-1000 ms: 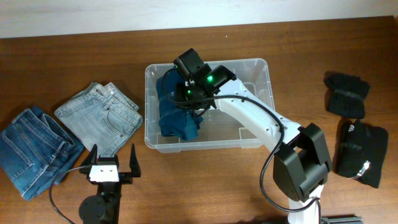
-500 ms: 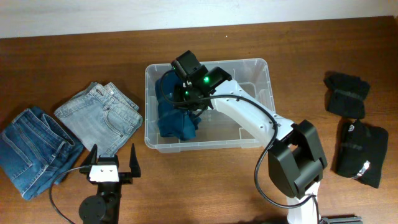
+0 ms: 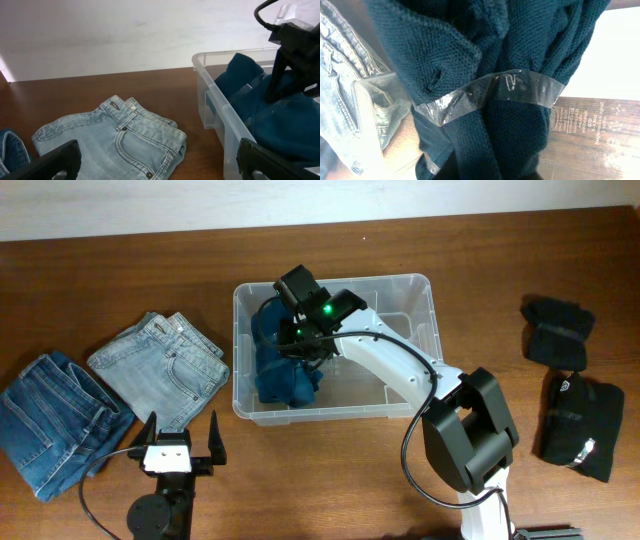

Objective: Pack container
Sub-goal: 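Lower the teal garment into the bin's left side and release, then withdraw the right gripper from the bin toward the black garments, then grasp the taped black rolled garment with the right gripper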

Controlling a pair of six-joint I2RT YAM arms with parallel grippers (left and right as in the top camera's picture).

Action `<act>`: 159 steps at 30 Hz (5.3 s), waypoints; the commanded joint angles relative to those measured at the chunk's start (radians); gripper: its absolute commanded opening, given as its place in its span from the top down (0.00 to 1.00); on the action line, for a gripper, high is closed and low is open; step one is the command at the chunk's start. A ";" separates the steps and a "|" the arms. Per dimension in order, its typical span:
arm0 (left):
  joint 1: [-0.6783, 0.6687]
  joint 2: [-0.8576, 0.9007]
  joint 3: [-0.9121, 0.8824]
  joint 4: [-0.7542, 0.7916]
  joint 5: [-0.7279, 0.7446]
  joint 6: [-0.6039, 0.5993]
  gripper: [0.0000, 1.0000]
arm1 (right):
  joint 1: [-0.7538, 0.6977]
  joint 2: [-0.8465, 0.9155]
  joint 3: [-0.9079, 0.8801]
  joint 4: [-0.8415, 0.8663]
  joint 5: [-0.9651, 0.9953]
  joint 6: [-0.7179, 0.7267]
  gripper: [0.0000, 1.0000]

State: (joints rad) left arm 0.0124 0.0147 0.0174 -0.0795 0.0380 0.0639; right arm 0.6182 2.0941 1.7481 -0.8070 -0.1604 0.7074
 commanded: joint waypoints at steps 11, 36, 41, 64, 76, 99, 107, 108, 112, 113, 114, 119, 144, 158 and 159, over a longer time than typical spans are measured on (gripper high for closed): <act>0.003 -0.008 -0.008 0.001 0.000 0.009 0.01 | 0.012 -0.007 0.006 -0.006 -0.011 -0.006 0.33; 0.003 -0.008 -0.008 0.001 0.000 0.009 0.01 | -0.098 -0.116 0.007 -0.151 -0.031 -0.397 0.05; 0.003 -0.008 -0.008 0.001 0.000 0.009 0.01 | -0.130 -0.172 0.007 -0.206 -0.018 -0.412 0.05; 0.003 -0.008 -0.008 0.001 0.000 0.009 0.01 | -0.941 -0.625 0.007 -0.629 0.041 -0.573 0.00; 0.003 -0.008 -0.008 0.001 0.000 0.009 0.01 | -1.420 -0.621 0.006 -0.654 -0.001 -0.568 0.01; 0.003 -0.008 -0.008 0.001 0.000 0.009 0.01 | -1.491 -0.372 -0.065 -0.505 0.064 -0.623 0.01; 0.003 -0.008 -0.008 0.001 0.000 0.009 0.01 | -1.552 -0.183 -0.066 -0.510 -0.034 -0.683 0.01; 0.003 -0.008 -0.008 0.001 0.000 0.009 0.00 | -1.564 -0.168 -0.066 -0.513 -0.061 -0.703 0.01; 0.003 -0.008 -0.008 0.001 0.000 0.009 0.01 | -1.630 -0.131 -0.074 -0.513 -0.129 -0.719 0.01; 0.003 -0.008 -0.008 0.001 0.000 0.009 0.01 | -1.649 -0.128 -0.080 -0.510 -0.139 -0.719 0.01; 0.003 -0.008 -0.008 0.001 0.000 0.009 0.00 | -1.661 -0.127 -0.089 -0.504 -0.148 -0.719 0.01; 0.003 -0.008 -0.008 0.001 0.000 0.009 0.01 | -1.704 -0.127 -0.183 -0.447 -0.150 -0.692 0.01; 0.003 -0.008 -0.008 0.001 0.000 0.009 0.01 | -1.614 -0.213 -0.498 -0.285 -0.522 -0.824 0.02; 0.003 -0.008 -0.008 0.001 0.000 0.009 0.01 | -1.612 -0.388 -0.436 -0.244 -0.150 -0.644 0.02; 0.003 -0.008 -0.008 0.001 0.000 0.009 0.01 | -1.612 -0.378 -0.438 -0.243 -0.142 -0.649 0.02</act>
State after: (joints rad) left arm 0.0124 0.0147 0.0174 -0.0795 0.0380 0.0639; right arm -1.0004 1.6749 1.3117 -1.0538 -0.3759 0.0471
